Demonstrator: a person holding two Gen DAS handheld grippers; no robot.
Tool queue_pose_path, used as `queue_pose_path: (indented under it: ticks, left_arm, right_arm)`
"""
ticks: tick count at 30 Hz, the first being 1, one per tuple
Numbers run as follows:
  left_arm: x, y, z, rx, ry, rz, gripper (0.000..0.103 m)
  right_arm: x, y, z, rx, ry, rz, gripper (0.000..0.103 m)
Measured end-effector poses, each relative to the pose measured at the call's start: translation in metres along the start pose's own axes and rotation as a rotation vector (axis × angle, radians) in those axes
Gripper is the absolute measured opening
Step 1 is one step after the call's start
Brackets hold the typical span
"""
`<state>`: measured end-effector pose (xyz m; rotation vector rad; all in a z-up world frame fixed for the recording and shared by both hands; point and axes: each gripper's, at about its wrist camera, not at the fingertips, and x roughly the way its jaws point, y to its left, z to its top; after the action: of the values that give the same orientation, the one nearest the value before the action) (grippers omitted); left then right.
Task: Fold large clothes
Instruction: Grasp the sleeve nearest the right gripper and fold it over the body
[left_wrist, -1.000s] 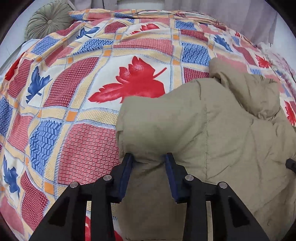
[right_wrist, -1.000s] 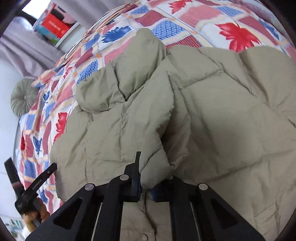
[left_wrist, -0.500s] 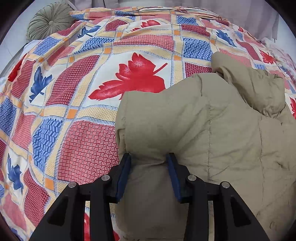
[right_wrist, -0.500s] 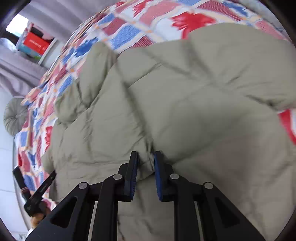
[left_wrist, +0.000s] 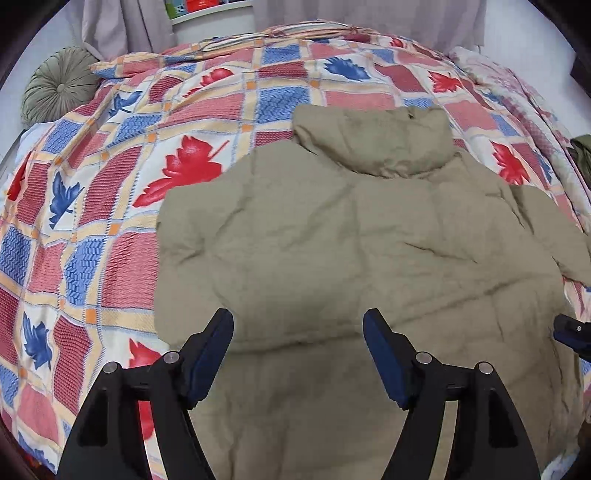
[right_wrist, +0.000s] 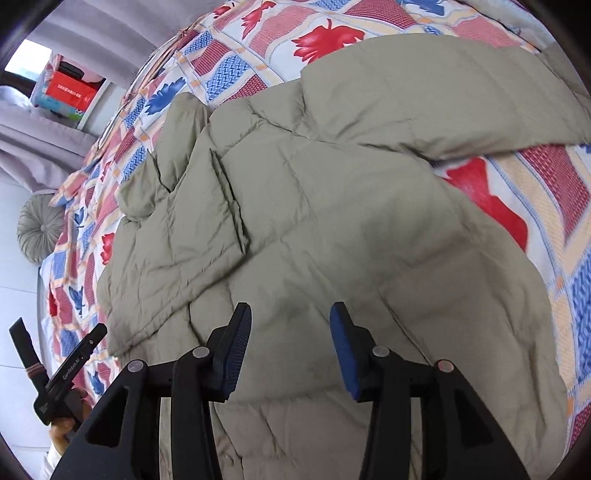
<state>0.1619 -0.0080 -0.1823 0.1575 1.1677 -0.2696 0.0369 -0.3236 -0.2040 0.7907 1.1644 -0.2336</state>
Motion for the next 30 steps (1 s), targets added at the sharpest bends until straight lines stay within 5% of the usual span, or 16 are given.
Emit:
queue_pose_path:
  ticks: [6, 8, 22, 24, 30]
  left_arm:
    - [-0.008, -0.065, -0.02, 0.043, 0.056, -0.072, 0.075]
    - [-0.009, -0.082, -0.024, 0.048, 0.066, -0.081, 0.103]
    - [-0.006, -0.192, -0.028, 0.201, 0.083, -0.112, 0.103]
    - [-0.003, -0.203, -0.027, 0.209, 0.089, -0.115, 0.103]
    - [0.004, -0.234, -0.025, 0.214, 0.097, -0.113, 0.103]
  right_arm:
    - [-0.024, -0.033, -0.01, 0.055, 0.002, 0.0, 0.06]
    - [-0.031, -0.045, -0.013, 0.074, 0.0, -0.007, 0.062]
    - [-0.083, -0.157, 0.0, 0.236, -0.088, -0.016, 0.064]
    - [-0.091, -0.173, 0.007, 0.268, -0.118, 0.0, 0.086]
    - [-0.11, -0.23, 0.034, 0.4, -0.214, 0.051, 0.086]
